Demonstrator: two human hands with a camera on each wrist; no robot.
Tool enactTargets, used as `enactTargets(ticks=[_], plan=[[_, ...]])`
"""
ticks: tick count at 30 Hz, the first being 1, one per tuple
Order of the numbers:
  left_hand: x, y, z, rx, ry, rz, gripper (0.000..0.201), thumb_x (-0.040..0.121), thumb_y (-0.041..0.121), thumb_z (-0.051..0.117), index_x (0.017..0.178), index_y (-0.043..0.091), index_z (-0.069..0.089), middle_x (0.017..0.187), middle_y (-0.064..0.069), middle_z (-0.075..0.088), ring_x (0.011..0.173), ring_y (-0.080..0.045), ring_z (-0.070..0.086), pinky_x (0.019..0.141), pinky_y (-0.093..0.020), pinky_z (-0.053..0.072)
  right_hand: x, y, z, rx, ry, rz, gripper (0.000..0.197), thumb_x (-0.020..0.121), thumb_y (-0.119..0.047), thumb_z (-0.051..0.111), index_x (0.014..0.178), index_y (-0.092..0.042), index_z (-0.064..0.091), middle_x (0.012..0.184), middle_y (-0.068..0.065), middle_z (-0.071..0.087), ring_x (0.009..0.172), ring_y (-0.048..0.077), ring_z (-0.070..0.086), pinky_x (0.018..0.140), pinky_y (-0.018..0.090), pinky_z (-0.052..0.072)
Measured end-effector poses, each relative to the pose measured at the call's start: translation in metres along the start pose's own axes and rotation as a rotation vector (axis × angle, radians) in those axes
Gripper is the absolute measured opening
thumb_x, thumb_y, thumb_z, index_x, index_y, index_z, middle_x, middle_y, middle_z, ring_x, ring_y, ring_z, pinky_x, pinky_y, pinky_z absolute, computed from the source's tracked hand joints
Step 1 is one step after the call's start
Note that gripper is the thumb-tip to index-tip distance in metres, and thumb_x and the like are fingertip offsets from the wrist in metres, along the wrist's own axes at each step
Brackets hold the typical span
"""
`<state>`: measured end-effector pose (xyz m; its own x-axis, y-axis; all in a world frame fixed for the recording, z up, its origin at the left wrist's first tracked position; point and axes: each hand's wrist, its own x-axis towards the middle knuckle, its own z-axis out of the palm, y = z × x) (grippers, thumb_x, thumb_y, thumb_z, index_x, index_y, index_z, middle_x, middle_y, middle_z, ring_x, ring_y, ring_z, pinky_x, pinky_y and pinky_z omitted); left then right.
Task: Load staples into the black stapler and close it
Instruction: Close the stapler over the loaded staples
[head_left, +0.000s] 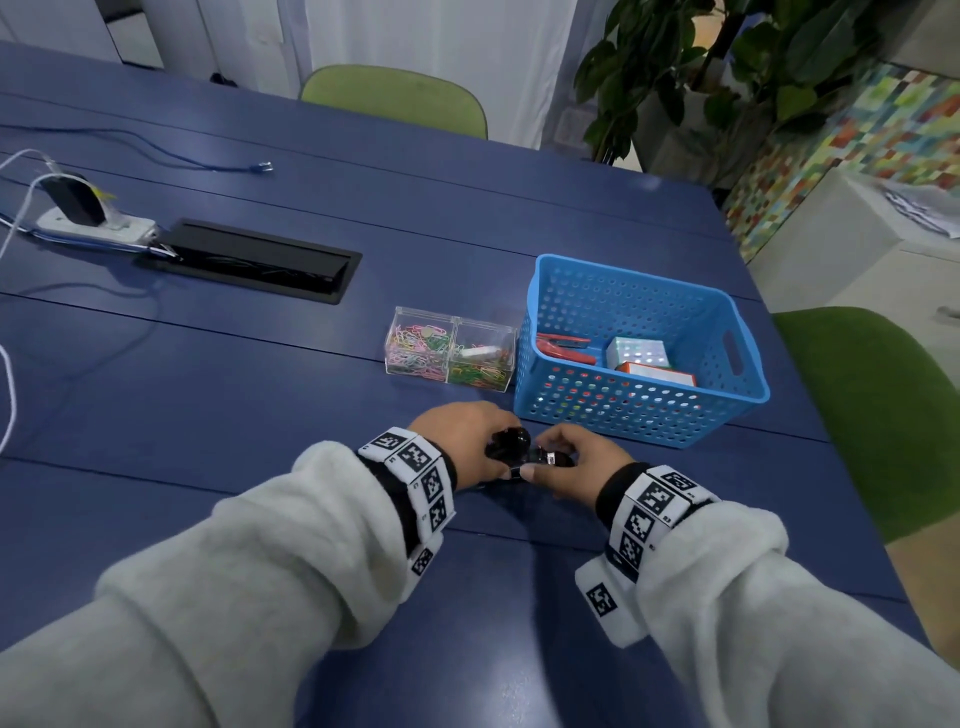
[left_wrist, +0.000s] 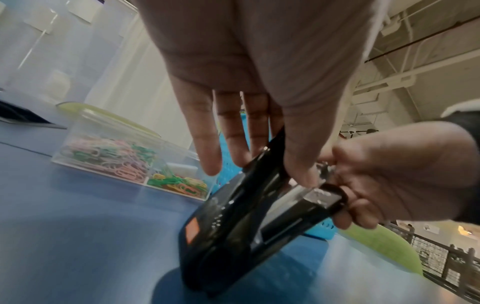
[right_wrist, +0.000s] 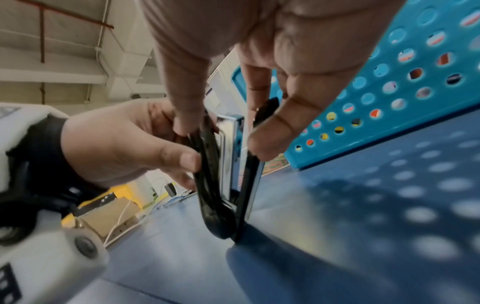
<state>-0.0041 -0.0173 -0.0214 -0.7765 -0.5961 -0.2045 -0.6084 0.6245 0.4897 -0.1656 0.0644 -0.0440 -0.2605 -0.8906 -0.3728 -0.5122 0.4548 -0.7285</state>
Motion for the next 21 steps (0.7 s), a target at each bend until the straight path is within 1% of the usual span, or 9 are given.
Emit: enactTargets(ticks=[2,4,6,8,11,13,15,18,21], plan=[[0.004,0.005,0.005,0.022,-0.013,0.022,0.039,0.075,0.034,0.069,0.113,0.028,0.059,0.114,-0.003,0.061,0.107,-0.023,0.057,0.084,-0.035,0.047,0.000,-0.005,0.002,0.103,-0.019,0.024,0.019,0.075,-0.034,0.072,0.076,-0.029,0.054,0.078,0.000,0.058,0.059,0.016,0.057,0.069,0.040,0.055],[0.008,0.008,0.011,0.044,-0.010,0.025,0.041,0.074,0.034,0.069,0.113,0.024,0.060,0.114,-0.003,0.061,0.109,-0.025,0.056,0.083,-0.037,0.047,0.000,-0.007,0.002,0.125,-0.015,0.056,0.023,0.077,-0.045,0.066,0.077,-0.026,0.055,0.079,0.003,0.061,0.056,0.017,0.059,0.072,0.043,0.055],[0.011,0.009,0.016,0.061,-0.007,0.018,0.041,0.074,0.036,0.069,0.112,0.022,0.060,0.114,-0.003,0.060,0.110,-0.025,0.055,0.083,-0.037,0.046,0.000,-0.008,0.002,0.110,0.007,0.085,0.028,0.078,-0.049,0.062,0.080,-0.022,0.056,0.081,0.004,0.063,0.056,0.017,0.061,0.065,0.038,0.053],[0.013,0.009,0.019,0.063,-0.014,0.011,0.042,0.075,0.038,0.068,0.113,0.023,0.059,0.113,-0.003,0.060,0.110,-0.025,0.053,0.083,-0.037,0.046,0.000,-0.005,0.003,0.154,0.022,0.114,0.024,0.081,-0.040,0.063,0.081,-0.017,0.057,0.086,0.010,0.062,0.059,0.017,0.061,0.062,0.033,0.054],[0.014,0.006,0.024,0.027,-0.062,0.002,0.047,0.075,0.038,0.069,0.118,0.026,0.057,0.114,-0.004,0.058,0.112,-0.025,0.051,0.089,-0.039,0.046,0.001,-0.001,0.006,0.246,0.016,0.144,0.016,0.082,-0.028,0.065,0.072,-0.018,0.058,0.086,0.014,0.061,0.071,0.026,0.063,0.080,0.049,0.057],[0.013,0.000,0.027,0.006,-0.109,-0.024,0.053,0.073,0.037,0.071,0.123,0.028,0.055,0.118,-0.005,0.056,0.113,-0.025,0.052,0.093,-0.038,0.045,0.001,0.003,0.006,0.287,0.029,0.154,0.017,0.083,-0.022,0.065,0.068,-0.018,0.057,0.076,0.010,0.060,0.071,0.028,0.061,0.082,0.052,0.054],[0.012,-0.007,0.029,-0.024,-0.151,-0.061,0.057,0.072,0.035,0.073,0.125,0.026,0.052,0.121,-0.006,0.056,0.114,-0.026,0.053,0.095,-0.037,0.044,0.000,0.007,0.004,0.332,0.036,0.151,0.019,0.085,-0.016,0.062,0.067,-0.017,0.057,0.069,0.008,0.057,0.063,0.025,0.058,0.072,0.045,0.056],[0.007,-0.019,0.033,-0.121,-0.165,-0.111,0.057,0.072,0.030,0.074,0.124,0.025,0.052,0.123,-0.006,0.058,0.113,-0.025,0.055,0.096,-0.034,0.044,-0.003,0.013,-0.001,0.420,0.017,0.136,0.019,0.088,-0.010,0.057,0.071,-0.016,0.058,0.071,0.009,0.054,0.061,0.020,0.055,0.050,0.025,0.057],[0.004,-0.026,0.032,-0.321,-0.127,-0.154,0.051,0.072,0.026,0.075,0.119,0.027,0.055,0.110,0.000,0.063,0.103,-0.019,0.059,0.093,-0.029,0.044,-0.006,0.015,-0.007,0.609,-0.023,0.120,0.021,0.092,-0.004,0.048,0.076,-0.012,0.059,0.074,0.010,0.054,0.061,0.023,0.054,0.042,0.020,0.055]])
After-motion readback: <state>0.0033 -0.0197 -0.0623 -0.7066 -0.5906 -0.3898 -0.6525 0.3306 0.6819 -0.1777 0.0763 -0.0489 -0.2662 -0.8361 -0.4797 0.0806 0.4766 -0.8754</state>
